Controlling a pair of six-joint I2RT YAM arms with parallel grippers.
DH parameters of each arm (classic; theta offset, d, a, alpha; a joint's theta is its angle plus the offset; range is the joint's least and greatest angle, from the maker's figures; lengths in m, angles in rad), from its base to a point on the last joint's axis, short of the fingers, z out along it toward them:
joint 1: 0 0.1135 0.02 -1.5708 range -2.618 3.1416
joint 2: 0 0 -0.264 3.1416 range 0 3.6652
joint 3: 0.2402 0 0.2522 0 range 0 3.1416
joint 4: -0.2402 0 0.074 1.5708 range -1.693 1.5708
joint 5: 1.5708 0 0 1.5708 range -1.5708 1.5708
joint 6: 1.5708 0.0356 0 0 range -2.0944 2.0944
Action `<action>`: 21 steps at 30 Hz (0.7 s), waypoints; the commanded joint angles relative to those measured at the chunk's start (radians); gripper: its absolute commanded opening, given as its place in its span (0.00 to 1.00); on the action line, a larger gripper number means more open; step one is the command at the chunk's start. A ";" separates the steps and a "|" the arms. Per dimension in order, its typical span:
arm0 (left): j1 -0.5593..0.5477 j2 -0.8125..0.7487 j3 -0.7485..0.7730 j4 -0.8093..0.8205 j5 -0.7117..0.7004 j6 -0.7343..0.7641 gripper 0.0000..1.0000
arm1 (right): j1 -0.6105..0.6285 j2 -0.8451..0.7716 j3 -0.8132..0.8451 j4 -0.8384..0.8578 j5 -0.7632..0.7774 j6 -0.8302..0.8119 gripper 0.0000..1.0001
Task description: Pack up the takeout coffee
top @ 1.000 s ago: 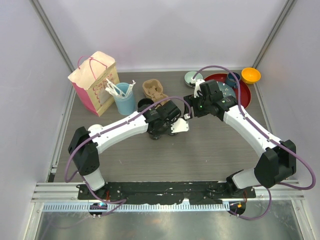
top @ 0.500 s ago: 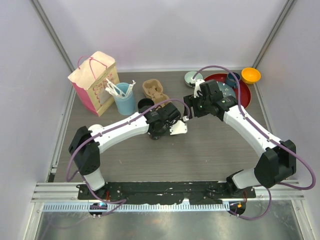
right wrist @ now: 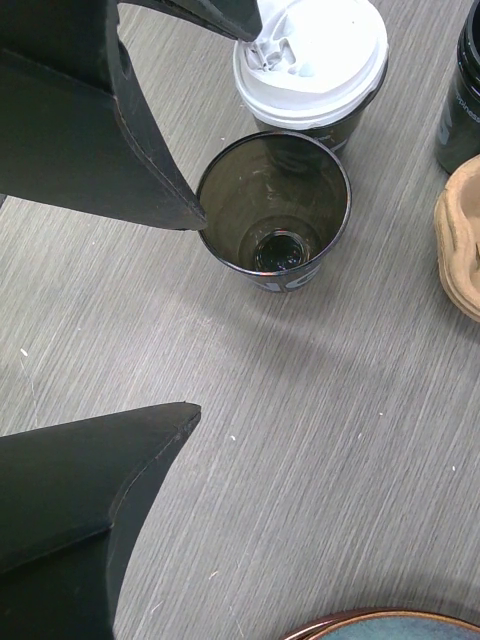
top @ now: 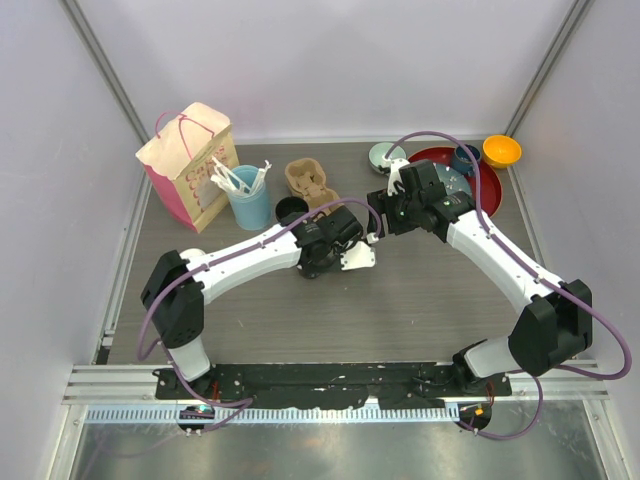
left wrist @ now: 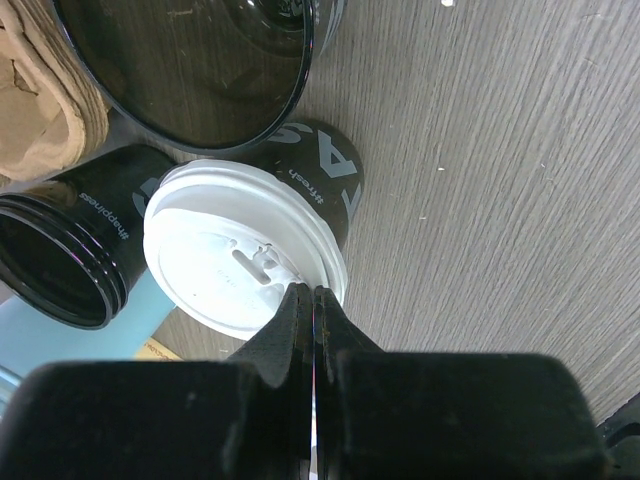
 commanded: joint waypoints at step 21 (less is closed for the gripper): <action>-0.003 -0.054 0.060 -0.016 -0.032 0.012 0.00 | -0.003 -0.010 0.011 0.006 -0.009 -0.015 0.75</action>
